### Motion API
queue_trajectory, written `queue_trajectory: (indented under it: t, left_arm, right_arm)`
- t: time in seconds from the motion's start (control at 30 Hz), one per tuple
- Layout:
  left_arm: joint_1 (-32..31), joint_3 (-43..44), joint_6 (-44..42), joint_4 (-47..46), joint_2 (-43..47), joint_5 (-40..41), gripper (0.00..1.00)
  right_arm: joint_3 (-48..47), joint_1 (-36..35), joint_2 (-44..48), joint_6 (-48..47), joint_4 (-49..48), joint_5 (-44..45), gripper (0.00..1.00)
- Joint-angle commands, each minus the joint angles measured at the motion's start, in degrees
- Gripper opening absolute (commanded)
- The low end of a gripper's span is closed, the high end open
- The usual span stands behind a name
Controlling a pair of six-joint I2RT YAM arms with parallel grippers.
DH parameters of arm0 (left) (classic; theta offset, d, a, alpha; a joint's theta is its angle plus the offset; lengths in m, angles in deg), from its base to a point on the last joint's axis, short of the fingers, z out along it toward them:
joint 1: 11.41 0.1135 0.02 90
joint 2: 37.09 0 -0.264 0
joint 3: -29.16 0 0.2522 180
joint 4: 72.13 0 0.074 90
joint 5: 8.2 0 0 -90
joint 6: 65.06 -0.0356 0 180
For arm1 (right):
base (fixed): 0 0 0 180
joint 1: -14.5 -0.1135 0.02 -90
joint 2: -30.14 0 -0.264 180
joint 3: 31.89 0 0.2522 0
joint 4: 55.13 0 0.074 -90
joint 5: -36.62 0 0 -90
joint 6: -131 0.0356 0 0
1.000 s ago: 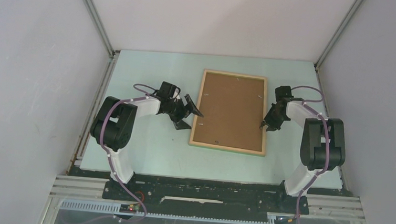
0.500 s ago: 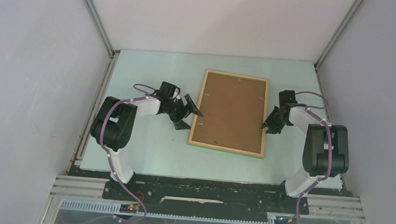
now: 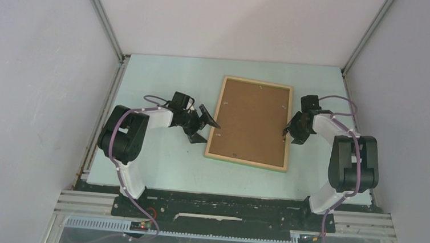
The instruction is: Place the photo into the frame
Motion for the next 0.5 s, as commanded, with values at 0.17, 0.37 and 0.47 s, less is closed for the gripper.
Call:
queue_trajectory:
  t: [0.17,0.37,0.47]
  left_arm:
    - [-0.03,-1.39,1.18,-0.99,2.47,-1.32,0.97]
    - [0.02,-1.43,1.17,-0.96,2.39,-1.32,0.97]
    - [0.02,-1.52,1.18,-0.95,2.44,-1.33,0.97]
  right_arm:
    - [-2.06,-2.80,-2.09,-0.15,3.02,6.24,0.49]
    - [-2.04,-3.45,-2.70,-0.10,2.36,5.71,0.31]
    - [-2.09,-3.48,-2.71,0.17,1.75,4.71,0.11]
